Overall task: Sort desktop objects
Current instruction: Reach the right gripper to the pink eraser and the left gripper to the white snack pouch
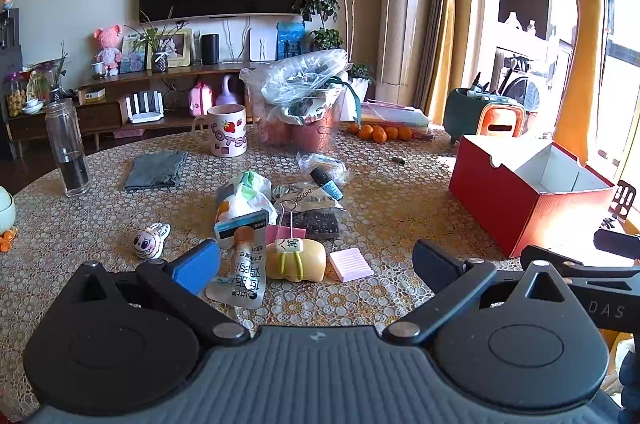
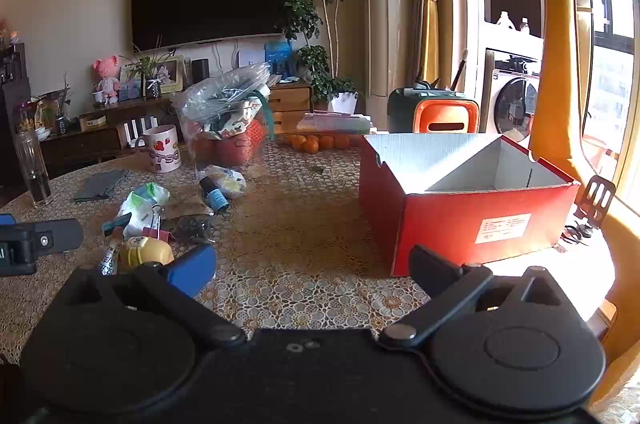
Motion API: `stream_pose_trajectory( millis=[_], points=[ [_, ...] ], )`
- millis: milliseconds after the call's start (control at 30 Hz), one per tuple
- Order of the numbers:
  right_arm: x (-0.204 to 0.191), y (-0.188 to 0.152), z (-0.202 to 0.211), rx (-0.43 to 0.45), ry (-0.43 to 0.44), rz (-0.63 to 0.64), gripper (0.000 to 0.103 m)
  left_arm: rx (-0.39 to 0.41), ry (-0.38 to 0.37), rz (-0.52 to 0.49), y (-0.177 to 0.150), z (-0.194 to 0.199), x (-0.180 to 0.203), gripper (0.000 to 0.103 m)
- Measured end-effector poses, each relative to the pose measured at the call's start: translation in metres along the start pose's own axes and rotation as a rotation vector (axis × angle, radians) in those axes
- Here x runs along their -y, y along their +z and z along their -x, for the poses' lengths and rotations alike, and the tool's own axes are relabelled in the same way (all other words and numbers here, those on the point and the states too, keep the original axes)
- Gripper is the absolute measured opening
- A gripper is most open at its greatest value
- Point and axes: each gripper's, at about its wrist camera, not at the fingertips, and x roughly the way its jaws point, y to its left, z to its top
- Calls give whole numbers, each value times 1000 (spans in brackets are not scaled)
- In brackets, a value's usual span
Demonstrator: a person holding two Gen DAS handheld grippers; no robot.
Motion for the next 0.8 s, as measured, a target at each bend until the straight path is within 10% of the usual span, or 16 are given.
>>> stream_pose_trajectory(
  millis=[800],
  points=[
    [-51, -20, -105, -134, 146, 167, 97, -196, 101, -57, -22, -124, -46, 103]
  ],
)
